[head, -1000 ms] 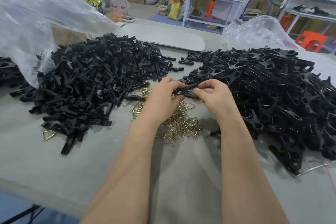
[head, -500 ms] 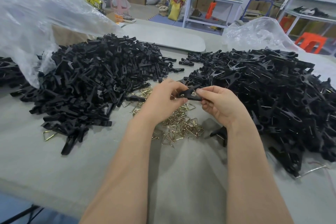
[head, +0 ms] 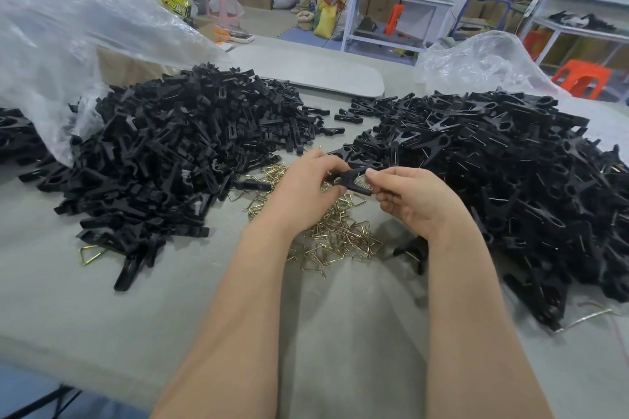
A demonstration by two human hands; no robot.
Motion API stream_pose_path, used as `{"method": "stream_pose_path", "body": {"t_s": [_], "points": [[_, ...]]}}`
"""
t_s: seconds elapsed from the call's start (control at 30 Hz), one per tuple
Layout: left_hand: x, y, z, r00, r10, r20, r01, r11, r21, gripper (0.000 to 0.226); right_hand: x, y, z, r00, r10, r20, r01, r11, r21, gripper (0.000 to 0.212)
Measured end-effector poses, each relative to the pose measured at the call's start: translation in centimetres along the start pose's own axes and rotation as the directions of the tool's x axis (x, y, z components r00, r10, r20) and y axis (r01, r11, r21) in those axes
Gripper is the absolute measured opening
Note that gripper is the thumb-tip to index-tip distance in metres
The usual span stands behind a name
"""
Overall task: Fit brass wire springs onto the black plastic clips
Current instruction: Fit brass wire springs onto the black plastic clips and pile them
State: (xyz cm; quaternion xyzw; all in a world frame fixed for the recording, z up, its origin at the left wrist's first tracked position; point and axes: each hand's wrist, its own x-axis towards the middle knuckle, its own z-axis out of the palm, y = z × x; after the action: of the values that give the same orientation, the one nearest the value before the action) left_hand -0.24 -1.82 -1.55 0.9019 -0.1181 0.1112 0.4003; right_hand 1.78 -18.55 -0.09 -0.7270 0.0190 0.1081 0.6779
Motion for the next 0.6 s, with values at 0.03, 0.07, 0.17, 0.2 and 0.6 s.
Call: {"method": "stream_pose_path", "body": {"t_s": [0.03,0.07,0.17,0.2,0.6], "points": [[-0.01,0.01,-0.01,1.0,0.003,0.0,-0.002,1.0,-0.01,0.024,-0.02,-0.03,0.0,1.0,-0.011,0.005,0.011,1.0,-0.006,0.012],[-0.04,0.04,-0.04,1.0,0.006,0.0,-0.006,1.0,-0.026,0.023,-0.01,-0.04,-0.01,1.0,-0.019,0.007,0.019,1.0,-0.009,0.013],[-0.08,0.19,-0.12,1.0,0.014,0.0,-0.014,0.998,-0.063,0.023,-0.06,-0.08,-0.09,1.0,-0.025,0.011,0.025,1.0,-0.004,0.016],[-0.09,0.23,-0.13,1.0,0.017,0.004,-0.017,0.998,-0.065,0.023,-0.08,-0.08,-0.13,1.0,-0.024,0.012,0.024,1.0,-0.007,0.016],[-0.02,0.29,-0.11,0.998,0.037,0.057,-0.035,0.998,-0.05,0.025,0.05,-0.02,-0.47,0.999,-0.036,-0.023,0.034,0.994,-0.103,0.014]]}}
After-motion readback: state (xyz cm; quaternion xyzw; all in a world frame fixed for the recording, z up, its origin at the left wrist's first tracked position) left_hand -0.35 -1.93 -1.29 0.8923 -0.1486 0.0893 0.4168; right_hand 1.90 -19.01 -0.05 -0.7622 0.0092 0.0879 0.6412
